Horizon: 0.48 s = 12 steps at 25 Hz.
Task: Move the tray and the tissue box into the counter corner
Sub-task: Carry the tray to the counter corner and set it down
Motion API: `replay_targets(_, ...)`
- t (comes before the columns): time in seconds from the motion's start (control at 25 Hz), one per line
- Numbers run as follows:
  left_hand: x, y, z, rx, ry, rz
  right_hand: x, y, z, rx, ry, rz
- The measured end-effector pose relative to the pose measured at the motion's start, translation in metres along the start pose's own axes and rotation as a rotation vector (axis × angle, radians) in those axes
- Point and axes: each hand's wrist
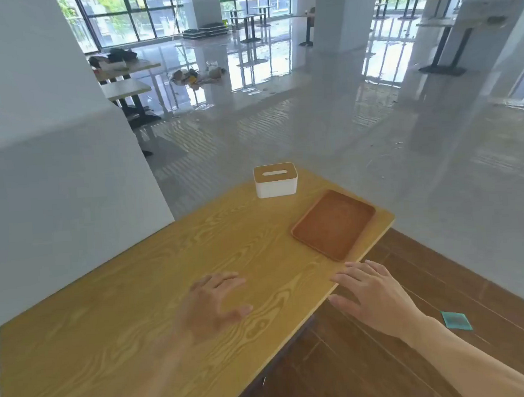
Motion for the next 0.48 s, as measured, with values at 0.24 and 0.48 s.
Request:
replay_targets(0.24,0.069,-0.044,-0.063,-0.055,-0.099,0.012,0.063,0.002,0.035,-0.017,-0.133,0.004)
replay_targets(0.48,0.1,-0.071,-0.104,-0.142,-0.163,-0.029,0.099,-0.008,0.043,0.025,-0.206,-0.027)
Point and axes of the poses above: each hand's wrist, its own z-axis away from the middle knuckle, its own y-axis out of the back of the hand, x = y × z, and after that the axes turned 4 degrees about -z, right-handed
